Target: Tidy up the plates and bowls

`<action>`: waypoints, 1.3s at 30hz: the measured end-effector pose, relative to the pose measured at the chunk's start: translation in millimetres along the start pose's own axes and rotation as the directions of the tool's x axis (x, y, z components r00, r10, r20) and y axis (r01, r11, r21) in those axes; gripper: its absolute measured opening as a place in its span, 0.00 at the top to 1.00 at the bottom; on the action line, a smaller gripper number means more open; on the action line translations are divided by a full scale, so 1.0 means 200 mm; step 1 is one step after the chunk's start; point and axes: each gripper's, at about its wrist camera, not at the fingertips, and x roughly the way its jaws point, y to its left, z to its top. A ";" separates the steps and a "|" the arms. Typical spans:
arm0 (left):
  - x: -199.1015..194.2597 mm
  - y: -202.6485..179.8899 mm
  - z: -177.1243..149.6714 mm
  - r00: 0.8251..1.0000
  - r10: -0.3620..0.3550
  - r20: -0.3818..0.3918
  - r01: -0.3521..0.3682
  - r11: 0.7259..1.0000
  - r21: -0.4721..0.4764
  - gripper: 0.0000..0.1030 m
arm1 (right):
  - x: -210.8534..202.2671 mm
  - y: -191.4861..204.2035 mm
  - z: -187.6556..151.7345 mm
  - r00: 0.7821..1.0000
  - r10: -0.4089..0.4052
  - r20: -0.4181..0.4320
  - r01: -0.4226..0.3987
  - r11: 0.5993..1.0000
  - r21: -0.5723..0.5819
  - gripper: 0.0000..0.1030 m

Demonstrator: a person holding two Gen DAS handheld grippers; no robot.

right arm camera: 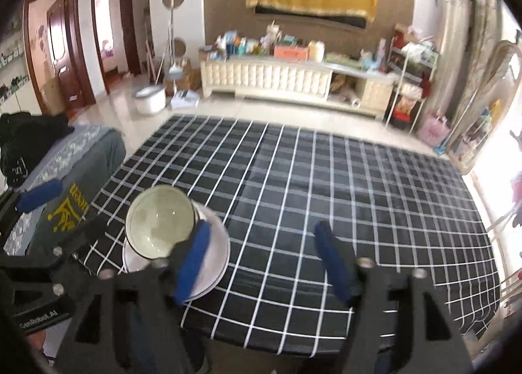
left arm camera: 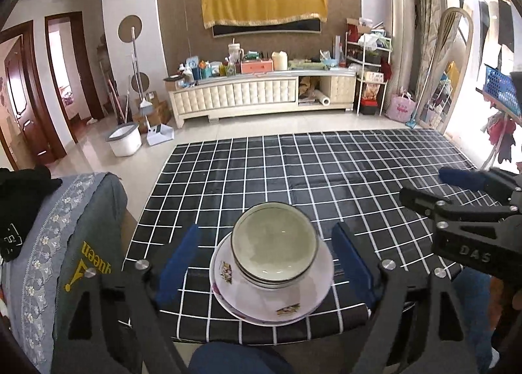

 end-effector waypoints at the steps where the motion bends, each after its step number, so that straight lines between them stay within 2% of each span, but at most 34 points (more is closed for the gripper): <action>1: -0.03 -0.01 0.00 1.000 -0.002 0.008 0.002 1.000 -0.001 0.19 | -0.04 -0.01 0.00 1.000 0.002 0.022 -0.002 1.000 0.003 0.19; 2: -0.05 -0.03 0.00 1.000 -0.002 0.012 0.002 1.000 -0.004 0.15 | -0.07 -0.02 -0.01 0.999 -0.007 0.036 0.007 1.000 0.001 0.11; 4: -0.10 -0.05 0.00 1.000 -0.009 0.028 0.009 1.000 -0.010 0.11 | -0.13 -0.04 -0.01 0.997 -0.022 0.074 0.023 1.000 -0.011 0.02; 5: -0.13 -0.07 0.01 0.999 -0.018 0.038 0.019 1.000 -0.010 0.06 | -0.17 -0.05 -0.02 0.995 -0.022 0.095 0.023 1.000 -0.016 0.00; 6: -0.16 -0.08 0.01 0.999 -0.025 0.043 0.026 1.000 -0.008 0.00 | -0.20 -0.05 -0.02 0.994 -0.024 0.109 0.026 1.000 -0.017 0.00; 14: -0.41 -0.15 -0.02 0.992 -0.019 0.128 0.022 1.000 -0.021 0.00 | -0.42 -0.11 -0.10 0.983 -0.038 0.179 0.041 0.999 -0.010 0.00; 20: -0.52 -0.20 -0.05 0.987 -0.036 0.156 0.039 0.999 -0.013 0.00 | -0.54 -0.12 -0.17 0.977 -0.039 0.209 0.043 0.999 -0.013 0.00; 39: -0.54 -0.17 -0.07 0.987 -0.079 0.142 0.084 0.996 -0.032 0.00 | -0.58 -0.14 -0.24 0.971 -0.044 0.235 0.044 0.999 0.004 0.00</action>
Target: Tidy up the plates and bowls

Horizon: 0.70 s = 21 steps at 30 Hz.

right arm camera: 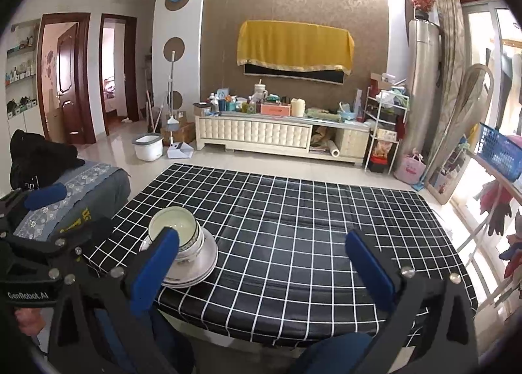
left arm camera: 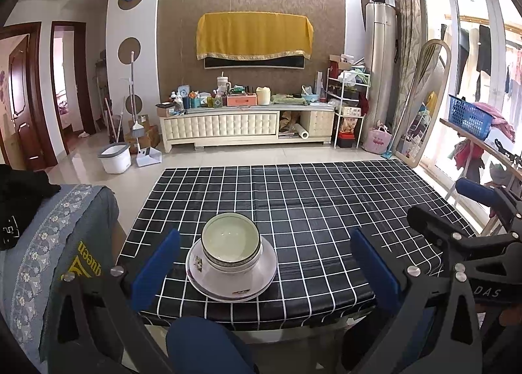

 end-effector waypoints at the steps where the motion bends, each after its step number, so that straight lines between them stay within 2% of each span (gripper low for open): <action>1: 0.00 0.00 0.00 1.000 -0.002 -0.002 0.002 1.000 -0.003 0.00 | 0.00 0.00 0.00 1.000 0.002 -0.002 -0.002 1.000 0.000 0.00; 21: 0.00 -0.02 -0.01 1.000 -0.014 -0.027 0.014 1.000 0.014 0.00 | -0.02 -0.03 0.00 1.000 -0.019 -0.010 0.019 1.000 0.010 0.00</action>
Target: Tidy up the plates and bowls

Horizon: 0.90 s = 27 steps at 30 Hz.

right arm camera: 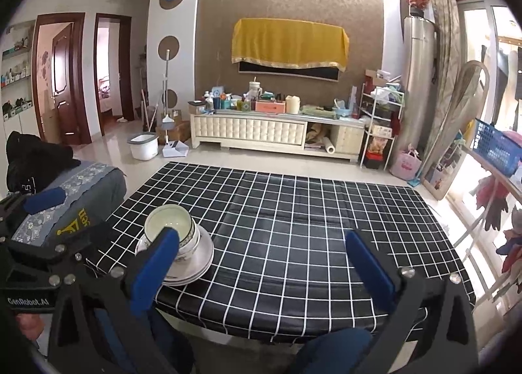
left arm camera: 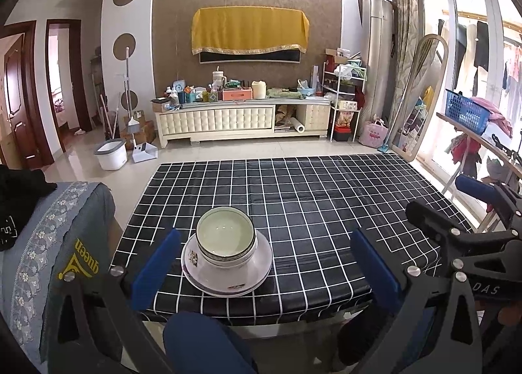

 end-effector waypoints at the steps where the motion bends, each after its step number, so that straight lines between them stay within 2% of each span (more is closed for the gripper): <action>1: 0.00 0.00 0.00 1.000 0.000 0.000 0.000 1.000 0.003 0.00 | 0.00 0.00 0.00 1.000 -0.002 0.000 0.002 1.000 -0.001 0.00; 11: 0.01 0.01 0.00 1.000 -0.019 -0.019 0.019 1.000 0.004 0.00 | 0.00 0.01 0.00 1.000 -0.017 -0.015 0.017 1.000 -0.009 0.00; 16: 0.01 0.01 0.00 1.000 0.002 -0.017 -0.002 1.000 0.007 0.00 | -0.01 0.02 0.01 1.000 -0.020 -0.013 0.019 1.000 -0.013 0.00; 27: 0.01 0.03 0.00 1.000 0.001 -0.027 -0.001 1.000 -0.011 0.00 | -0.01 0.01 0.01 0.999 -0.033 -0.012 0.033 0.999 -0.011 0.00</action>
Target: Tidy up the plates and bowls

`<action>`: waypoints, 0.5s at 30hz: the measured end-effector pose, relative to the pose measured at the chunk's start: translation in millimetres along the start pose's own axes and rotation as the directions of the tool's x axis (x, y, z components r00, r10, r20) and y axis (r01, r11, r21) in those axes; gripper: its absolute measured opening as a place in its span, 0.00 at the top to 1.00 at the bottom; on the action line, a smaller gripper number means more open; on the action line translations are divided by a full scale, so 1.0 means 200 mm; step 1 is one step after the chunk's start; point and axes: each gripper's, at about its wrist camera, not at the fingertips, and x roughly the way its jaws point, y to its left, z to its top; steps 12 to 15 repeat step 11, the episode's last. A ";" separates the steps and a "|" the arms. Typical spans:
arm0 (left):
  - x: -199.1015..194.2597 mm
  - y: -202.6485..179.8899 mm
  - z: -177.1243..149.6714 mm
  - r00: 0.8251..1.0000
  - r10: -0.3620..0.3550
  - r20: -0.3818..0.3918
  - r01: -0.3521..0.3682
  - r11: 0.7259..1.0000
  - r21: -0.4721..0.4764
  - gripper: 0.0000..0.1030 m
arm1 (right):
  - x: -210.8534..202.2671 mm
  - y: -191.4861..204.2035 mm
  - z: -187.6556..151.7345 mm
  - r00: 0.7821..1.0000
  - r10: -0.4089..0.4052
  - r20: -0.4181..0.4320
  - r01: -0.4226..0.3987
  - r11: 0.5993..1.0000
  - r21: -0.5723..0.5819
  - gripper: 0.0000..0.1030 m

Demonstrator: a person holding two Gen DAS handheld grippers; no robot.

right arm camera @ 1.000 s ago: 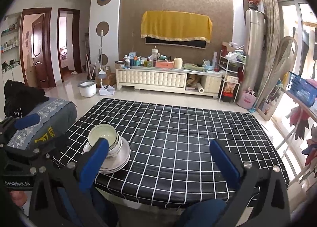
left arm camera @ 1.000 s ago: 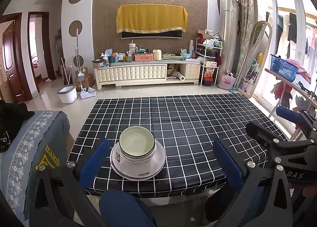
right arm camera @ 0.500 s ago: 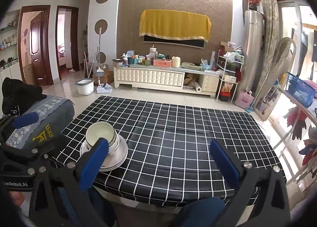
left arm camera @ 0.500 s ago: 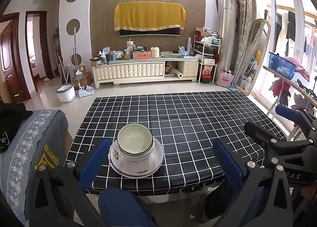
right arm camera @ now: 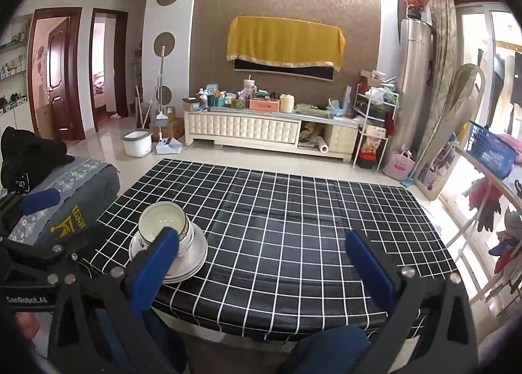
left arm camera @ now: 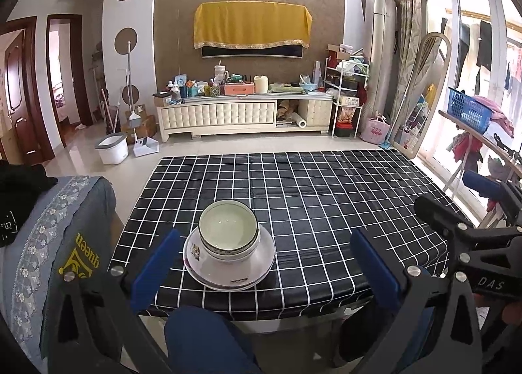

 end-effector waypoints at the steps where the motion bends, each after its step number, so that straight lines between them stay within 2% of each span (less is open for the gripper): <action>1: 0.00 0.00 0.00 1.000 0.003 0.001 -0.003 1.000 0.001 0.00 | 0.00 0.00 0.00 1.000 0.000 0.000 0.000 1.000 -0.001 0.00; 15: -0.02 -0.02 -0.01 1.000 0.005 0.009 -0.006 1.000 0.020 0.00 | 0.00 -0.01 -0.01 1.000 0.000 -0.006 0.000 1.000 -0.005 0.00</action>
